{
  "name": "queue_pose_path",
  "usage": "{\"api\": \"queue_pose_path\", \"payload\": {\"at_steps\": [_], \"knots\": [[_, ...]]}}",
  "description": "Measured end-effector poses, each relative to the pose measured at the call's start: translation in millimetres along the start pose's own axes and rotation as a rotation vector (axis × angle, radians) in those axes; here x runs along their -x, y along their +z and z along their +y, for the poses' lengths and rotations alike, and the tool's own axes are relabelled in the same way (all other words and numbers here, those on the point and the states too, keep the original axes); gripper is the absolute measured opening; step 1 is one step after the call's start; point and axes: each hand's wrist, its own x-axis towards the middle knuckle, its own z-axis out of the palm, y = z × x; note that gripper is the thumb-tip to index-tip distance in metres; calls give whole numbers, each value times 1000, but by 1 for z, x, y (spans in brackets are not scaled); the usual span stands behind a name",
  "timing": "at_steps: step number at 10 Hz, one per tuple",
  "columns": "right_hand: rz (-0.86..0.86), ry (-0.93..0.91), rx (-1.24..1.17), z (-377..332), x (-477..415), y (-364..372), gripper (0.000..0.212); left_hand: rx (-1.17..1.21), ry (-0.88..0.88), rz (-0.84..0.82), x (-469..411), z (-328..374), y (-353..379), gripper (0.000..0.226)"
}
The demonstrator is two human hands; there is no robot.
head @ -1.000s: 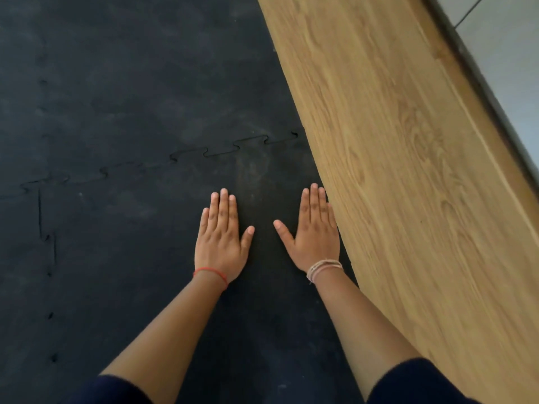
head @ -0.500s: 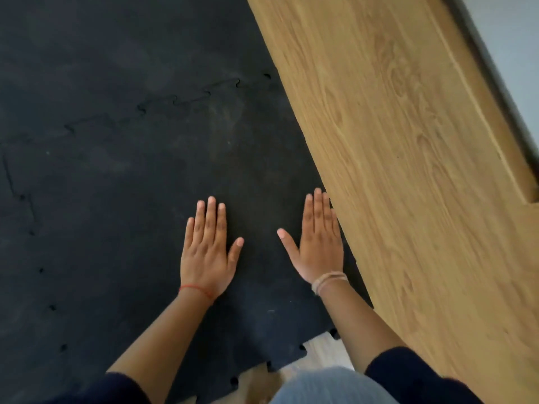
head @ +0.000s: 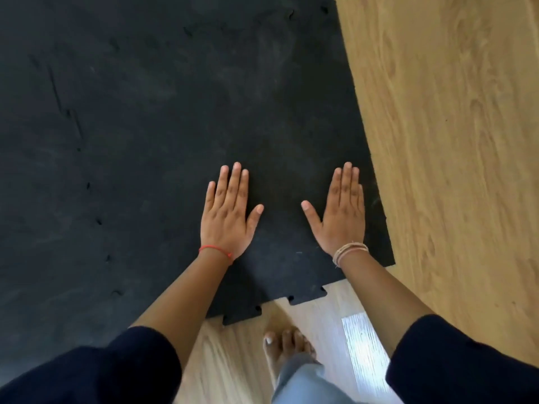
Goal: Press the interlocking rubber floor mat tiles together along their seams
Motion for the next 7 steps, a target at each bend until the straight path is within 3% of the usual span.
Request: {"api": "queue_pose_path", "payload": {"at_steps": [1,2,3,5,6,7], "knots": [[-82,-210,28,-42,36,12,84,32,-139,14,63,-35,-1,64],[-53,-200,33,-64,44,21,83,41,-258,20,96,-56,2,65],[-20,-197,34,-65,43,22,83,29,-246,36,97,-59,5,65],[-241,-160,178,-71,44,3,87,82,-251,-67,99,-59,-2,65],[-313,-141,128,-88,44,-45,81,143,-264,-124,95,-51,-52,62],[-126,-226,-46,-117,58,-127,76,141,-185,24,86,-24,-136,61]]}}
